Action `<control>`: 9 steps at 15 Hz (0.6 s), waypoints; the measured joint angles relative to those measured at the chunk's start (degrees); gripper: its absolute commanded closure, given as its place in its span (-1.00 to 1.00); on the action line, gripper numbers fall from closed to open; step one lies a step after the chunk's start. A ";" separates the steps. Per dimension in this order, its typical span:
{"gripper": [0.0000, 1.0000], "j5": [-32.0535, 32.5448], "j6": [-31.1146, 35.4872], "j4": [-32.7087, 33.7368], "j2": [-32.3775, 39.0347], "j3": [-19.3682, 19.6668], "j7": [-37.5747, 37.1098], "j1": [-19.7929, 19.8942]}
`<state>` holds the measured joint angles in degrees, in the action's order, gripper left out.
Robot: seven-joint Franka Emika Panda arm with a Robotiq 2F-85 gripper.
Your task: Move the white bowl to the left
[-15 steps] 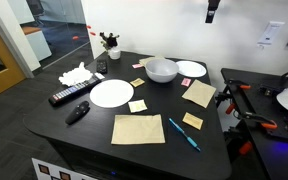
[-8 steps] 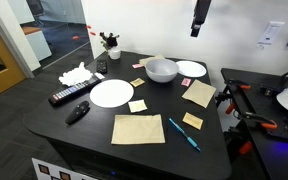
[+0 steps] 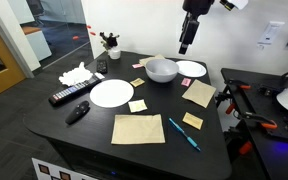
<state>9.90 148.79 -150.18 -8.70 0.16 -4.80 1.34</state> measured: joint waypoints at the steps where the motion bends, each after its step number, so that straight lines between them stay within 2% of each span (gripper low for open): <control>1: -1.00 2.86 1.43 0.00 1.41 -0.39 -2.58 0.35; 5: -1.00 13.72 4.14 0.60 6.88 -0.54 -12.34 1.44; 9: -1.00 20.76 5.68 2.38 12.18 0.55 -18.26 1.45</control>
<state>30.66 154.47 -147.80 3.48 0.71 -23.06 2.79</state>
